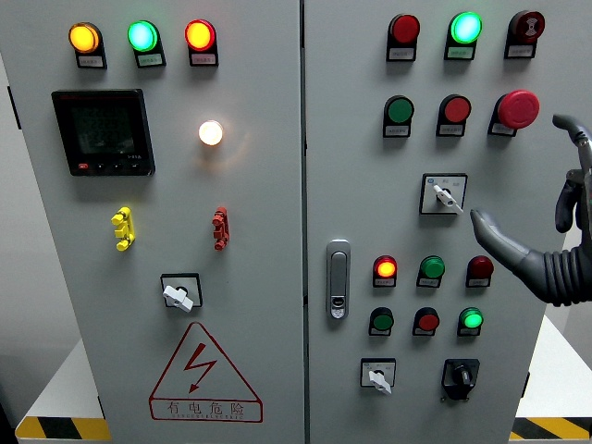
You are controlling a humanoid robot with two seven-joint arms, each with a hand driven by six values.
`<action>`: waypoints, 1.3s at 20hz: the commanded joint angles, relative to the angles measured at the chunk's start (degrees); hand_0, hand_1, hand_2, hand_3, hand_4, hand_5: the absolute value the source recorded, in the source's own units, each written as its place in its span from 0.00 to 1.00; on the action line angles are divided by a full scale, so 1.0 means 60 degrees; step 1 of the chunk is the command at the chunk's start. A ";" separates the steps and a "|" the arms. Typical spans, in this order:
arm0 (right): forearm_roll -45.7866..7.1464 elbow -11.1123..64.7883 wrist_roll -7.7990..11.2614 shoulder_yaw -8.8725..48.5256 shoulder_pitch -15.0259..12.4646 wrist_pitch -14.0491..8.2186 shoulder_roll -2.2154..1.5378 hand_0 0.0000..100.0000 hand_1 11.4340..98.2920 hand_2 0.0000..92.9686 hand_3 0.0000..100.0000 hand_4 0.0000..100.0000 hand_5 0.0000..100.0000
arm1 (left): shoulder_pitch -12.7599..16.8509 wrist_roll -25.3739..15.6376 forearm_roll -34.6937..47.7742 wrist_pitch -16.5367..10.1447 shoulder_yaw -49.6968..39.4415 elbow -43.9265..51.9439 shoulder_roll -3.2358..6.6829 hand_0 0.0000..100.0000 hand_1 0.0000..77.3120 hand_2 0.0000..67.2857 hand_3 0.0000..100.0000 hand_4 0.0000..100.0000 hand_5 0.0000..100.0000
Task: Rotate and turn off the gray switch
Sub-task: 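Move the right hand up toward the gray rotary switch's white handle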
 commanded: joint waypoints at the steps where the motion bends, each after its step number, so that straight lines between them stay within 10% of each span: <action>1: 0.0000 0.0001 0.0005 -0.0009 0.0000 0.0000 0.0000 0.00 0.34 0.23 1.00 1.00 1.00 | 0.0000 0.0001 0.0003 0.0000 -0.0001 0.0000 0.0000 0.85 0.00 0.20 0.19 0.08 0.11; 12: 0.0176 -0.0057 -0.0053 0.0005 0.0132 0.0103 0.0015 0.00 0.34 0.23 1.00 1.00 1.00 | 0.0000 0.0001 0.0003 0.0000 -0.0001 0.0000 0.0000 0.85 0.00 0.20 0.19 0.08 0.11; 26: 0.0513 -0.1170 -0.1078 -0.0288 0.0732 0.0191 0.0044 0.00 0.33 0.58 1.00 1.00 1.00 | 0.0000 0.0001 -0.0011 0.0000 -0.0001 0.0000 0.0000 0.84 0.00 0.20 0.19 0.08 0.11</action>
